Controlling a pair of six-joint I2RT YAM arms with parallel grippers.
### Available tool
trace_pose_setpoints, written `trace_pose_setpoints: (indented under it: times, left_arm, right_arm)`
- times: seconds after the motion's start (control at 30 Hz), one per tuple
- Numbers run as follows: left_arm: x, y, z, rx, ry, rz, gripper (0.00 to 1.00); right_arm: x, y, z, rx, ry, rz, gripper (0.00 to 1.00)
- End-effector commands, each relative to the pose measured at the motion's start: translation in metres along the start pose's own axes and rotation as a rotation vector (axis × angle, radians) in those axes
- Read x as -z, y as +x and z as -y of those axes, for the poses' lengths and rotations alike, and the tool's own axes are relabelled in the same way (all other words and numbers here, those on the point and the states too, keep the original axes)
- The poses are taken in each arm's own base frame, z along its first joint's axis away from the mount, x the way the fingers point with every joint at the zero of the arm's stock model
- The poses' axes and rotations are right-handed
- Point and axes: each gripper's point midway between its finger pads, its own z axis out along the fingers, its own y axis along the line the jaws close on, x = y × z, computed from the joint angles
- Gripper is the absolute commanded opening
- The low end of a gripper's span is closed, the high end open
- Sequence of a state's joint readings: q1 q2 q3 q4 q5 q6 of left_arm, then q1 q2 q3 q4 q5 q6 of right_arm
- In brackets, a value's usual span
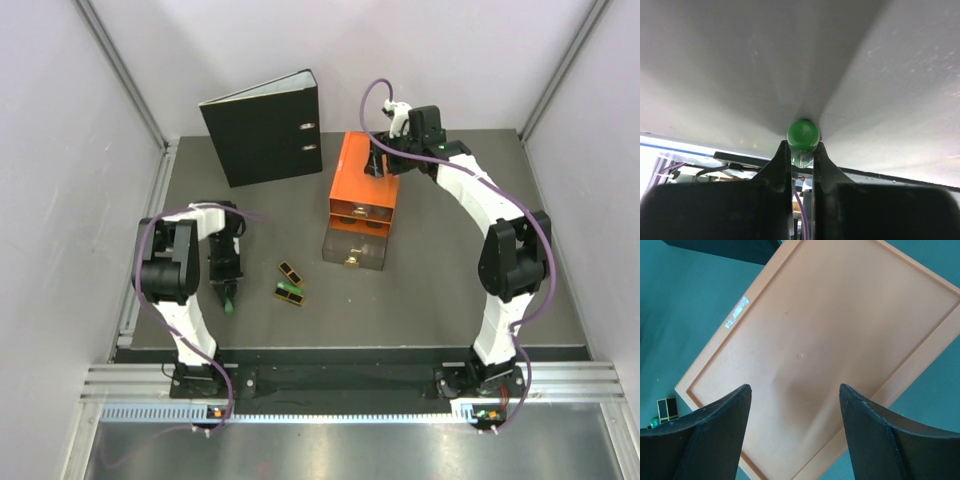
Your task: Organize the makeup
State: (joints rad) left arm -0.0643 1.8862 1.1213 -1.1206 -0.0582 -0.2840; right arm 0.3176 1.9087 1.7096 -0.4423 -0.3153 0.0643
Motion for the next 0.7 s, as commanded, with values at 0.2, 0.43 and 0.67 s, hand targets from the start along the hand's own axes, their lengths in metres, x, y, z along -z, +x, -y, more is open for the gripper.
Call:
trace_pose_setpoints:
  times: [0.2,0.43,0.67]
  left_arm:
    - [0.017,-0.038,0.017,-0.009,0.096,0.137,0.0]
    - [0.079,-0.058,0.053,-0.031,0.291,0.251,0.0]
    - [0.148,-0.075,0.113,-0.153,0.5,0.39,0.0]
  right_arm:
    - [-0.007,0.001,0.014,-0.01,0.044,-0.005,0.71]
    - [-0.023,0.021,0.017,-0.034,0.031,-0.067,0.72]
    - [-0.03,0.031,0.021,-0.042,0.036,-0.091,0.72]
